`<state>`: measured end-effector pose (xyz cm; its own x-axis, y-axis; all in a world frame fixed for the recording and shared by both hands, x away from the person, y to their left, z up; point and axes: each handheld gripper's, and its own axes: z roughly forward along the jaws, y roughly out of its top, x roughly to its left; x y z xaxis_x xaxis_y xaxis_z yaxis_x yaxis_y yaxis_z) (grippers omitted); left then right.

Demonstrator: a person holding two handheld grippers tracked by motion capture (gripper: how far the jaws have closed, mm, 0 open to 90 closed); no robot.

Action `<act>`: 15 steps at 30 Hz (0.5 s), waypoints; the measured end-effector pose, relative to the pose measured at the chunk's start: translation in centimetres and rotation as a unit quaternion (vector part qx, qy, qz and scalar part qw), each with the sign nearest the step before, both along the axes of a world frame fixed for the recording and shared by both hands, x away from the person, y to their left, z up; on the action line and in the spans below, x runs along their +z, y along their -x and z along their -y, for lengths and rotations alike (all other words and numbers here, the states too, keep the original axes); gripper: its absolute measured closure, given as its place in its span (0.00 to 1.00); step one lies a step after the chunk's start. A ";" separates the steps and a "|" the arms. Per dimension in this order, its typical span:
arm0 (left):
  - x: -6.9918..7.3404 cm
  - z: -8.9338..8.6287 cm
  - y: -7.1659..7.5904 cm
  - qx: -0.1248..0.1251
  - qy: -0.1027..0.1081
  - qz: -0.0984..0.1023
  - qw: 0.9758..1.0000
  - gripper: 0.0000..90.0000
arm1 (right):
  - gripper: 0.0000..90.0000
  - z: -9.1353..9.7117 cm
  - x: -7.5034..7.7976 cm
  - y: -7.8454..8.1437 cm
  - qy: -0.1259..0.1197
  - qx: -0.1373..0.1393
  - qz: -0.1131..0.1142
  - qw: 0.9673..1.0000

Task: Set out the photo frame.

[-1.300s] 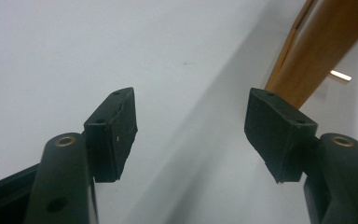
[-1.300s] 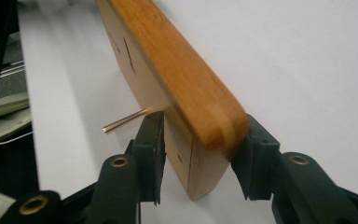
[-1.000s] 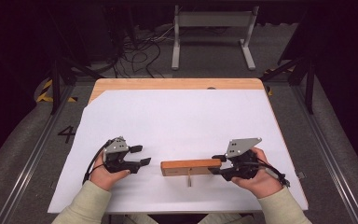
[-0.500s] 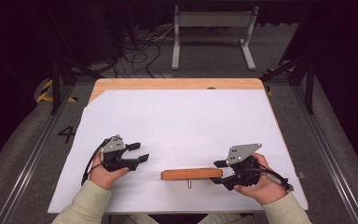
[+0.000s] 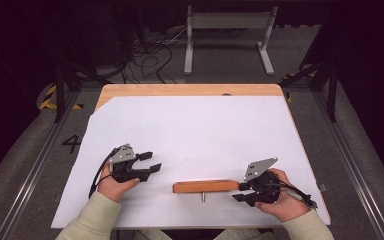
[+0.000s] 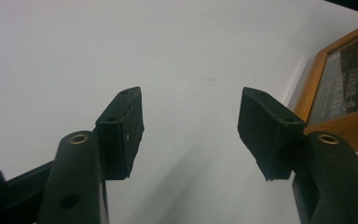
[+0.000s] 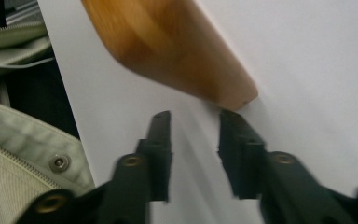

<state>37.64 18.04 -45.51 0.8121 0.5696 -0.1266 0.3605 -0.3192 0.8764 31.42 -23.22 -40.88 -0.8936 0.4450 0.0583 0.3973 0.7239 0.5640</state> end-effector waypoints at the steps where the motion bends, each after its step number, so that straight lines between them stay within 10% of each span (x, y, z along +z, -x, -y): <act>1: 0.0 0.0 0.0 -0.001 0.000 0.000 1.000 0.46 | 0.84 0.0 -0.2 0.0 0.003 0.003 -0.004 1.000; 15: 0.1 0.0 0.1 0.000 -0.008 0.001 1.000 0.46 | 1.00 -1.2 -2.3 -1.0 -0.017 0.008 -0.006 1.000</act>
<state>37.53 18.09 -45.43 0.8119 0.5722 -0.1160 0.3597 -0.3338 0.8713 32.42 -22.05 -43.21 -0.8999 0.4277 0.0850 0.3928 0.7104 0.5840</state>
